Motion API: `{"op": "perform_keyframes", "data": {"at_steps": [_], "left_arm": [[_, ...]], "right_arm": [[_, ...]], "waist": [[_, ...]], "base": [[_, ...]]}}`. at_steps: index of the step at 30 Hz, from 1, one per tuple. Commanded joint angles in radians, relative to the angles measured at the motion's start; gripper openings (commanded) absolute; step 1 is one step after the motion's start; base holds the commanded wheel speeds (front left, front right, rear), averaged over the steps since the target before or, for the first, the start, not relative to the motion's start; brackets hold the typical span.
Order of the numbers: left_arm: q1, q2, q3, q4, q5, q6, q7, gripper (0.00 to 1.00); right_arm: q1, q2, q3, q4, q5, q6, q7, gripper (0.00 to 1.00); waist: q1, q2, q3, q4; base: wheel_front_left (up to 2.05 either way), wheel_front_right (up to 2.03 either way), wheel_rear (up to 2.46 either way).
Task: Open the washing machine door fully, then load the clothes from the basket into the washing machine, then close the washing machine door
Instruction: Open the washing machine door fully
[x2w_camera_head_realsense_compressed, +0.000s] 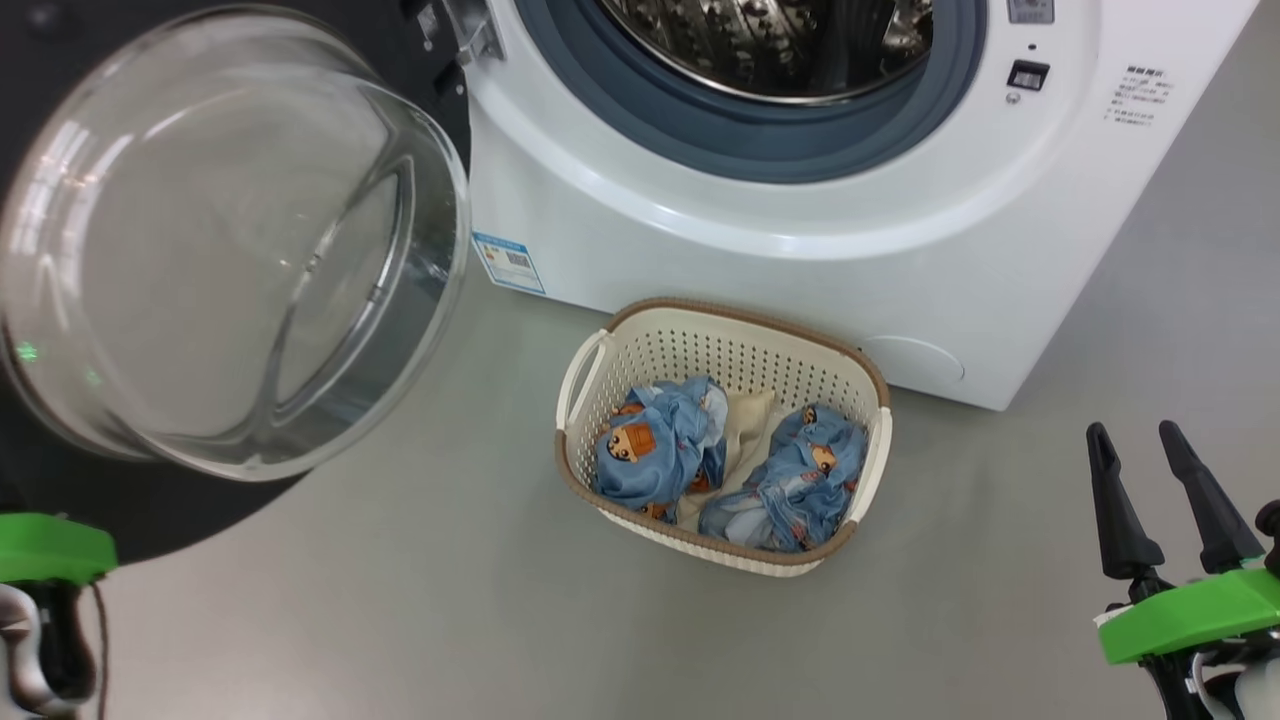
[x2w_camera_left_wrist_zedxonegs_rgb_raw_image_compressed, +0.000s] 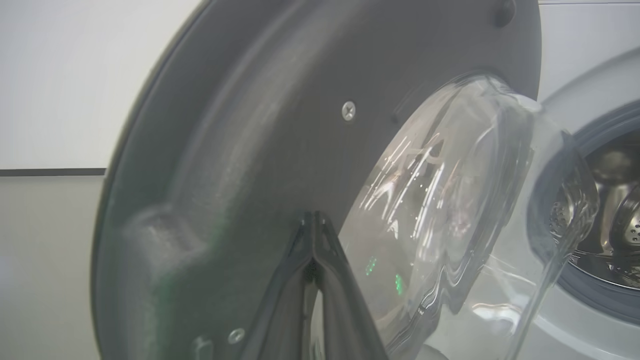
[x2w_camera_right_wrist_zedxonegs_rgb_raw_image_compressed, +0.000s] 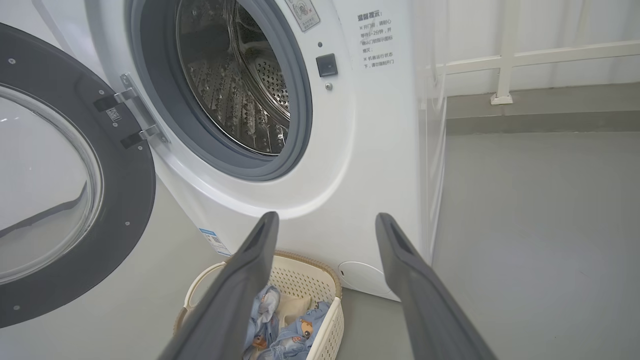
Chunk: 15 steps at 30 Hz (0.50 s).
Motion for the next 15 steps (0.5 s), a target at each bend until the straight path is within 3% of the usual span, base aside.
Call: {"op": "perform_keyframes", "data": {"at_steps": [1,15], "left_arm": [[-0.054,0.067,0.076,0.004,0.021,-0.003,-0.007,0.0],[-0.16,0.079,0.271,0.105,0.134,-0.062,-0.007,0.0]], "right_arm": [[-0.03,-0.024,0.022,-0.026,-0.014,0.008,-0.012,1.0],[-0.089,-0.062,0.04,-0.034,-0.022,0.008,-0.012,1.0]], "waist": [[0.0,0.0,0.027,-0.008],[0.0,0.0,0.128,-0.014]], "base": [[0.0,0.0,0.0],[0.0,0.0,0.0]]}}
